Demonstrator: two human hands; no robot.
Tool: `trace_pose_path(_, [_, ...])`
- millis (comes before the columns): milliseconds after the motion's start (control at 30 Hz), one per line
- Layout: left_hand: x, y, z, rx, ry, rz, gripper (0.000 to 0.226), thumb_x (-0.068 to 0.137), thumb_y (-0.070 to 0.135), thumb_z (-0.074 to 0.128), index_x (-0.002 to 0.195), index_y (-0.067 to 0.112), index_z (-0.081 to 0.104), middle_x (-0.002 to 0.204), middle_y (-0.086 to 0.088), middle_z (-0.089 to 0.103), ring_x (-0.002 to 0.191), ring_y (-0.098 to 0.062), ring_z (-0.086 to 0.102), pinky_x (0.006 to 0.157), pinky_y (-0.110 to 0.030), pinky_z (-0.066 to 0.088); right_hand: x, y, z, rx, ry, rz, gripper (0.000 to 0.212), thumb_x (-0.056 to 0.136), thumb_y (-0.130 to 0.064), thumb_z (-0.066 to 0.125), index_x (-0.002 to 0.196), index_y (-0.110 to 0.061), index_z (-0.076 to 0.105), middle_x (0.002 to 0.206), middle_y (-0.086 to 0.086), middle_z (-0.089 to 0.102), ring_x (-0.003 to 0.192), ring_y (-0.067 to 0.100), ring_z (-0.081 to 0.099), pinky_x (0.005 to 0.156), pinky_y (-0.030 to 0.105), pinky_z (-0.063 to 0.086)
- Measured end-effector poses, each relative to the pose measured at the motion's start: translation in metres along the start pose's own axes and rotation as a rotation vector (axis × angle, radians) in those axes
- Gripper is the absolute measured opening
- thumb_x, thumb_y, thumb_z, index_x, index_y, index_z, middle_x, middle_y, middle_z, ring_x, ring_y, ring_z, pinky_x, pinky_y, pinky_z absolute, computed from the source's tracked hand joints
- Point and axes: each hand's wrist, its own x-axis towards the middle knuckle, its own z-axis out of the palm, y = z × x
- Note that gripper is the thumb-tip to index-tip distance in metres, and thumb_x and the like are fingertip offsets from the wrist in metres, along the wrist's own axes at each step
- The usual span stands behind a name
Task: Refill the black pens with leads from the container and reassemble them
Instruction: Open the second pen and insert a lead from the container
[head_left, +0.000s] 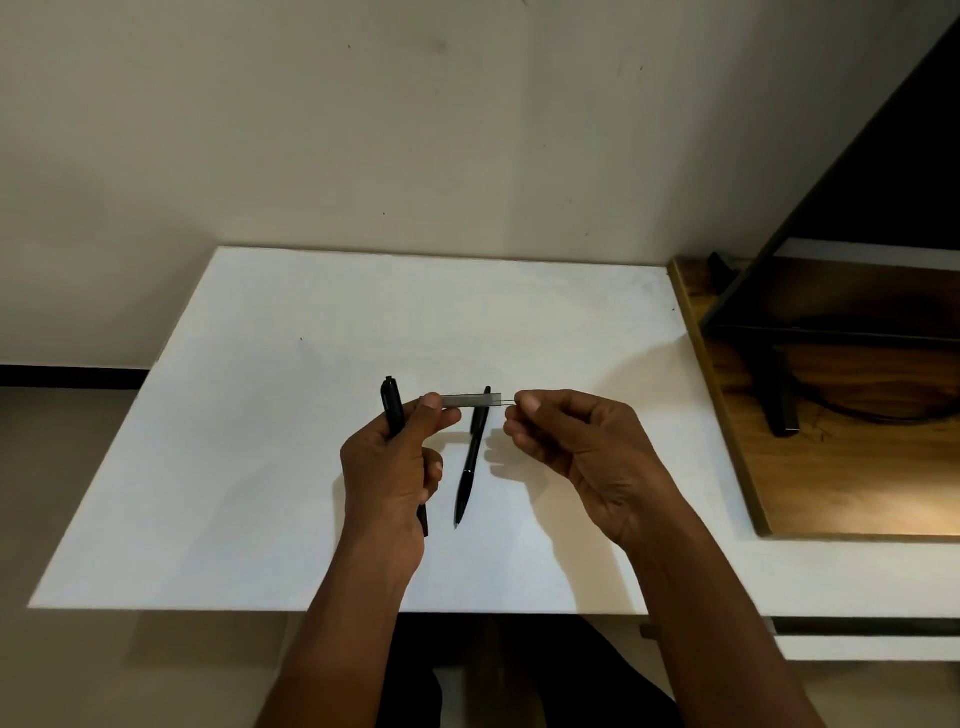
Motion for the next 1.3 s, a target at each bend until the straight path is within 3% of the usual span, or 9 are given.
trace_pose_path(200, [0.003,-0.002,-0.003,-0.132,-0.004,-0.174,0.015,0.088,0.022,0.071,0.095,0.009,0.070,0.089,-0.002,0.080,0.033,-0.005,0.039,0.029,-0.015,0.026,-0.002,-0.009,-0.008,-0.052,0.097,-0.055,0.019,0.088,-0.013,0.073,0.099,0.002,0.076,0.098,0.019,0.077,0.088,0.028,0.076,0.079,0.033,0.063])
trace_pose_path(400, [0.005,-0.001,-0.010,-0.515,-0.136,-0.430,0.006,0.093,0.016,0.064,0.087,0.013,0.063,0.083,-0.004,0.079,0.031,-0.003,0.040,0.027,-0.014,0.027,-0.004,-0.020,-0.018,0.304,0.137,0.034,0.016,0.085,-0.005,0.072,0.099,0.004,0.071,0.102,0.023,0.076,0.094,0.032,0.076,0.075,0.033,0.063])
trace_pose_path(500, [0.005,0.000,-0.011,-0.581,-0.169,-0.474,0.007,0.093,0.016,0.063,0.087,0.013,0.061,0.086,-0.005,0.078,0.032,-0.003,0.040,0.028,-0.014,0.027,-0.005,-0.023,-0.022,0.353,0.163,0.025,0.012,0.084,-0.001,0.072,0.095,0.004,0.071,0.099,0.023,0.077,0.090,0.030,0.077,0.068,0.030,0.062])
trace_pose_path(767, [0.005,-0.003,-0.005,-0.318,-0.139,-0.354,0.008,0.090,0.015,0.066,0.083,0.011,0.066,0.085,-0.009,0.079,0.031,-0.003,0.042,0.026,-0.014,0.026,-0.003,-0.027,-0.042,-0.020,0.262,-0.005,0.013,0.086,-0.005,0.073,0.099,-0.001,0.074,0.086,0.013,0.079,0.078,0.024,0.078,0.064,0.026,0.061])
trace_pose_path(967, [0.001,-0.008,0.002,-0.221,-0.189,-0.318,0.024,0.087,0.012,0.068,0.066,0.011,0.079,0.093,-0.013,0.080,0.032,-0.005,0.044,0.027,-0.014,0.025,-0.009,-0.022,-0.024,-0.237,0.038,0.029,0.014,0.081,-0.007,0.078,0.094,-0.002,0.078,0.078,0.015,0.077,0.067,0.020,0.072,0.068,0.027,0.062])
trace_pose_path(1067, [-0.002,-0.010,0.006,-0.144,-0.239,-0.312,0.012,0.087,0.013,0.069,0.088,0.005,0.076,0.097,-0.013,0.079,0.033,-0.004,0.044,0.027,-0.015,0.026,-0.010,-0.018,-0.013,-0.237,-0.008,0.046,0.012,0.080,-0.008,0.079,0.091,-0.002,0.080,0.079,0.015,0.076,0.066,0.019,0.072,0.066,0.026,0.061])
trace_pose_path(1133, [-0.003,-0.010,0.006,-0.068,-0.274,-0.293,0.021,0.087,0.017,0.069,0.103,0.003,0.070,0.097,-0.011,0.080,0.034,-0.004,0.043,0.027,-0.015,0.026,-0.010,-0.018,-0.012,-0.220,-0.012,0.049,0.011,0.080,-0.009,0.079,0.089,-0.004,0.080,0.079,0.014,0.076,0.067,0.019,0.071,0.066,0.025,0.060])
trace_pose_path(1300, [-0.006,-0.011,0.005,0.179,-0.292,-0.142,0.016,0.087,0.022,0.072,0.094,0.009,0.075,0.086,-0.005,0.081,0.034,-0.004,0.043,0.031,-0.014,0.030,-0.011,-0.031,-0.028,-0.262,-0.015,0.077,0.024,0.070,-0.017,0.082,0.089,-0.003,0.080,0.078,0.014,0.075,0.068,0.018,0.072,0.063,0.023,0.058])
